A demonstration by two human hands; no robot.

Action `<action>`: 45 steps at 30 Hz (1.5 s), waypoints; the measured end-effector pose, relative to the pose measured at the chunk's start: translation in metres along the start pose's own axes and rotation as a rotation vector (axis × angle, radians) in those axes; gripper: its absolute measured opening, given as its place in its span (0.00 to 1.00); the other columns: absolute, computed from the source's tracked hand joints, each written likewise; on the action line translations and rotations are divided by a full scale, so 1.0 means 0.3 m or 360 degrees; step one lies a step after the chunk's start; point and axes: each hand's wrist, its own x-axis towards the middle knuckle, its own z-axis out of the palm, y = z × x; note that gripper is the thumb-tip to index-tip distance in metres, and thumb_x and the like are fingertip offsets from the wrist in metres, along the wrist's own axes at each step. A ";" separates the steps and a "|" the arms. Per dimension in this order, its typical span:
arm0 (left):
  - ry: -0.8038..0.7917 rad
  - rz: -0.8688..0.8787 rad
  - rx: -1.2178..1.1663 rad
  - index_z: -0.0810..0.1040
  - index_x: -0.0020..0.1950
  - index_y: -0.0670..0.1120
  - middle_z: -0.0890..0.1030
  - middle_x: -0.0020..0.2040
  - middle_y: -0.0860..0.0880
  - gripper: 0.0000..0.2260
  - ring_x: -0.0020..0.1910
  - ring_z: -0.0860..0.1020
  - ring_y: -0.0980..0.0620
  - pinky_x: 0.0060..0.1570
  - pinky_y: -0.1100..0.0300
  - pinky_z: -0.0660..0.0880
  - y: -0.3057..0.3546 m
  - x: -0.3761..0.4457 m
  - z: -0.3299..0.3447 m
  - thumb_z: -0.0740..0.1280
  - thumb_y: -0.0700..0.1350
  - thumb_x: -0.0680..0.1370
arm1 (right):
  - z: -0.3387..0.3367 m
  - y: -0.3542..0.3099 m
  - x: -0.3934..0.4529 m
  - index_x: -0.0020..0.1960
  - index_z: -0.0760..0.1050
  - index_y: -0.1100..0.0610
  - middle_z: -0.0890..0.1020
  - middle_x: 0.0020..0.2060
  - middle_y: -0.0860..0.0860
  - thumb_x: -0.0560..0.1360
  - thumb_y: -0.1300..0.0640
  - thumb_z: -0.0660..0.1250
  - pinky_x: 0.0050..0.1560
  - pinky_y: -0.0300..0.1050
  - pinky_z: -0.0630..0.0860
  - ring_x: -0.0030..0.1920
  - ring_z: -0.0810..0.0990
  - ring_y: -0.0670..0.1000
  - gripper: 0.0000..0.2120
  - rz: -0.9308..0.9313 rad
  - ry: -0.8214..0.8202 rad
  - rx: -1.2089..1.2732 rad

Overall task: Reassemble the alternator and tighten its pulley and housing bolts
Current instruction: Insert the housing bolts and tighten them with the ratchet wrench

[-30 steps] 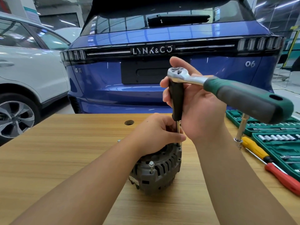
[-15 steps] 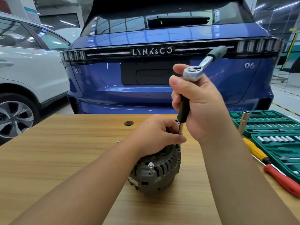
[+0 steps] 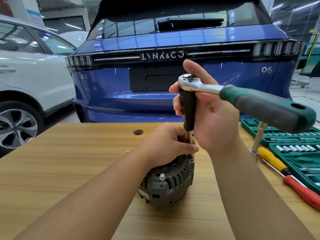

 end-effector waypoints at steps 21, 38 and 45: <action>-0.0009 0.0082 0.0086 0.81 0.45 0.61 0.83 0.42 0.63 0.04 0.40 0.80 0.66 0.37 0.62 0.73 -0.003 0.003 0.002 0.74 0.58 0.76 | -0.076 0.033 -0.017 0.49 0.80 0.50 0.80 0.39 0.48 0.71 0.61 0.70 0.41 0.42 0.71 0.35 0.76 0.47 0.09 0.0095 0.0129 0.0415; -0.0040 0.0201 0.0100 0.72 0.36 0.81 0.76 0.38 0.76 0.21 0.40 0.75 0.75 0.39 0.62 0.71 0.015 -0.015 -0.009 0.70 0.52 0.78 | -0.023 0.061 0.001 0.60 0.78 0.52 0.82 0.41 0.54 0.77 0.49 0.58 0.36 0.42 0.73 0.35 0.75 0.53 0.17 -0.0009 -0.0032 0.0206; -0.0027 0.0139 0.0083 0.83 0.46 0.57 0.84 0.42 0.58 0.04 0.41 0.81 0.62 0.40 0.64 0.74 0.000 0.005 0.004 0.74 0.56 0.77 | 0.005 0.050 -0.021 0.53 0.76 0.59 0.71 0.31 0.52 0.75 0.51 0.74 0.30 0.46 0.64 0.30 0.63 0.53 0.14 -0.0208 0.0501 -0.0192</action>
